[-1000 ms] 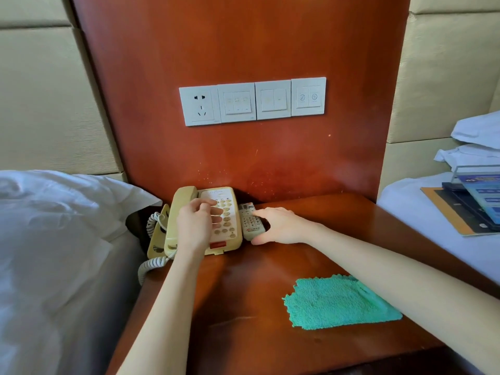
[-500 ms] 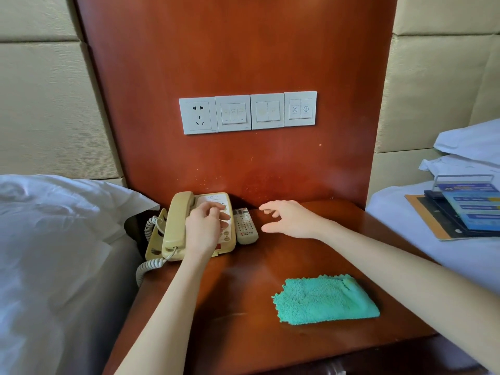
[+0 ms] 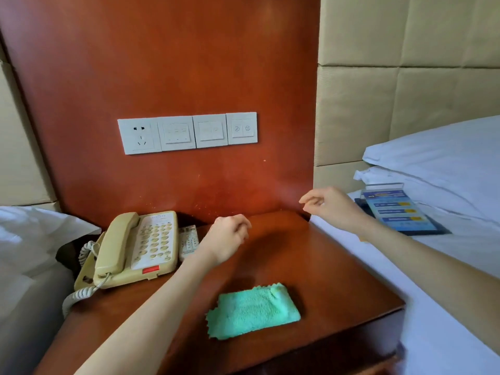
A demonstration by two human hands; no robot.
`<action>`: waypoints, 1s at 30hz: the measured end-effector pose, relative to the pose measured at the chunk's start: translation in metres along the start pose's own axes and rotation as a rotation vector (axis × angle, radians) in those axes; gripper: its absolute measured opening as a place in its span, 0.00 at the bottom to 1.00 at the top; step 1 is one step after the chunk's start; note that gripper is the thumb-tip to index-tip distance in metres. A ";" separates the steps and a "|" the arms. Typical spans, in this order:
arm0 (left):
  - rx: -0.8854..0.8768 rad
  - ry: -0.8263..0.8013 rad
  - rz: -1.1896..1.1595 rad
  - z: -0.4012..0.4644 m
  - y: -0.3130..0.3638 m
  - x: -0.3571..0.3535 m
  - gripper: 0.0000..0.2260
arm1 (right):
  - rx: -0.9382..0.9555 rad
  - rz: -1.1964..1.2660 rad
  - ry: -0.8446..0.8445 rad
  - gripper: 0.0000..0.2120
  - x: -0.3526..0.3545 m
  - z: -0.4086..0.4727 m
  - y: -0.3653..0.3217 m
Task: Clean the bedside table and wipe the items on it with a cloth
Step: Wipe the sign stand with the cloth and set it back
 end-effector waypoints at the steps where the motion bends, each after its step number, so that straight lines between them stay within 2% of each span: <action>1: -0.002 -0.020 -0.017 0.008 0.011 -0.008 0.09 | -0.029 0.007 0.028 0.08 0.011 -0.003 0.010; 8: 0.038 -0.091 -0.136 0.057 0.077 -0.072 0.12 | -0.202 -0.020 0.166 0.09 0.080 -0.023 0.083; 14: 0.078 -0.180 -0.204 0.084 0.131 -0.144 0.15 | -0.378 -0.065 0.385 0.13 0.129 -0.041 0.155; 19: 0.140 -0.202 -0.333 0.091 0.164 -0.190 0.17 | -0.549 -0.059 0.343 0.25 0.140 -0.048 0.193; 22: 0.148 -0.224 -0.369 0.095 0.176 -0.209 0.17 | -0.613 -0.002 0.310 0.27 0.141 -0.046 0.202; 25: 0.137 -0.259 -0.394 0.096 0.186 -0.224 0.15 | -0.612 0.042 0.292 0.24 0.139 -0.045 0.205; 30: 0.152 -0.216 -0.371 0.098 0.196 -0.231 0.12 | -0.598 0.207 0.299 0.10 0.135 -0.046 0.205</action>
Point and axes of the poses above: each hand's wrist, its own z-axis towards the middle knuckle, its own x-axis out of the back of the hand, y = z × x, the point moved 6 cm from there along z, towards the middle knuckle, and after that the axes turned 4 degrees about y, right-handed, at the moved point
